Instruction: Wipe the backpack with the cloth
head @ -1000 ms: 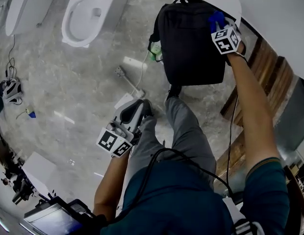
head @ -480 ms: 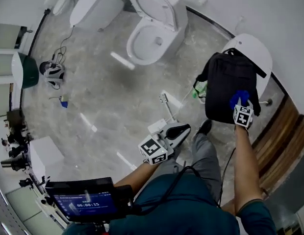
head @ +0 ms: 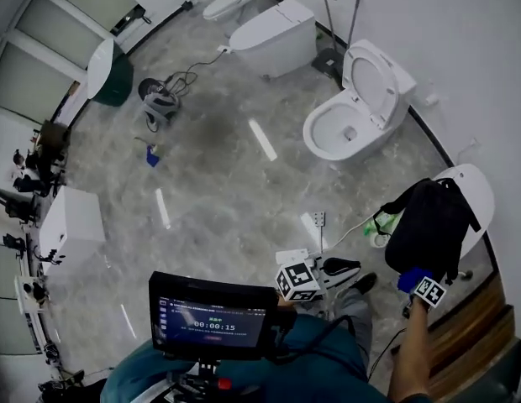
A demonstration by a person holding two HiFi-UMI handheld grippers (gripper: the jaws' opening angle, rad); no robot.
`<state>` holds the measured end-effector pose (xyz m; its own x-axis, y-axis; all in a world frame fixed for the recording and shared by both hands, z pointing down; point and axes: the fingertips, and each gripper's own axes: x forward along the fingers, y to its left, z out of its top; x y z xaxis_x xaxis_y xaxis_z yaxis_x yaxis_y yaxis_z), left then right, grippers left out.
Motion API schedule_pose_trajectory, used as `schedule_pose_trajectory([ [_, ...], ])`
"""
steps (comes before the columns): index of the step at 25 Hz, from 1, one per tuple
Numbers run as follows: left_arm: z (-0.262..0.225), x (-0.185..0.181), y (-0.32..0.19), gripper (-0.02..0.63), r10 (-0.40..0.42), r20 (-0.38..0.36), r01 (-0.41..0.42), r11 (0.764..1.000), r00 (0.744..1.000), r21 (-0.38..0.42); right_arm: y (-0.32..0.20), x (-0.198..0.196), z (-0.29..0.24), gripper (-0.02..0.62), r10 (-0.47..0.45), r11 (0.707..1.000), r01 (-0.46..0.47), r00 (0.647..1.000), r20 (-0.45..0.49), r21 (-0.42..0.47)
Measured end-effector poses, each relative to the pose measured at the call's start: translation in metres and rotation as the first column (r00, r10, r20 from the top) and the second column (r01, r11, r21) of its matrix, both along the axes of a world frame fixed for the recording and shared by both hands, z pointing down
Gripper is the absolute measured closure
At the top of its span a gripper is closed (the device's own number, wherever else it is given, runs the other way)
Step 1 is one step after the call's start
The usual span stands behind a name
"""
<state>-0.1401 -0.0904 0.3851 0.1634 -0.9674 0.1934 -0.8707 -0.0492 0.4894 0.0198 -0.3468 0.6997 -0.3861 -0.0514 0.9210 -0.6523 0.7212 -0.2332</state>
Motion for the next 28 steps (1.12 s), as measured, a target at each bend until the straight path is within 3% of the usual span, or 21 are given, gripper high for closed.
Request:
schedule_pose_trajectory([
  [3, -0.009, 0.0, 0.035, 0.578, -0.001, 0.009, 0.002, 1.0, 1.0, -0.005, 0.036, 0.011, -0.043, 0.56, 0.042, 0.999, -0.045, 0.989, 0.14, 0.018],
  [6, -0.018, 0.003, 0.058, 0.578, 0.022, 0.037, -0.022, 1.0, 0.999, 0.017, 0.056, 0.015, -0.102, 0.56, 0.088, 0.991, -0.112, 0.954, 0.286, 0.07],
  [10, -0.042, 0.006, 0.085, 0.578, 0.059, 0.045, -0.062, 0.995, 0.997, 0.078, 0.086, 0.005, -0.213, 0.56, 0.081, 0.967, -0.191, 0.855, 0.512, 0.166],
  [14, -0.072, 0.026, 0.109, 0.578, 0.1, 0.033, -0.104, 0.984, 0.994, 0.143, 0.135, 0.002, -0.322, 0.56, -0.058, 0.932, -0.207, 0.726, 0.685, 0.298],
  [18, -0.114, 0.046, 0.126, 0.578, 0.172, 0.049, -0.179, 0.954, 0.984, 0.24, 0.19, 0.015, -0.439, 0.56, -0.239, 0.846, -0.263, 0.592, 0.769, 0.465],
  [20, -0.137, 0.051, 0.123, 0.578, 0.201, 0.062, -0.21, 0.938, 0.978, 0.274, 0.207, 0.026, -0.489, 0.56, -0.324, 0.789, -0.289, 0.554, 0.767, 0.542],
  [24, -0.189, 0.068, 0.121, 0.578, 0.253, 0.09, -0.268, 0.89, 0.963, 0.37, 0.252, 0.051, -0.572, 0.56, -0.469, 0.668, -0.303, 0.537, 0.701, 0.679],
  [28, -0.225, 0.081, 0.119, 0.578, 0.299, 0.135, -0.328, 0.863, 0.945, 0.383, 0.283, 0.062, -0.626, 0.56, -0.525, 0.615, -0.303, 0.531, 0.665, 0.728],
])
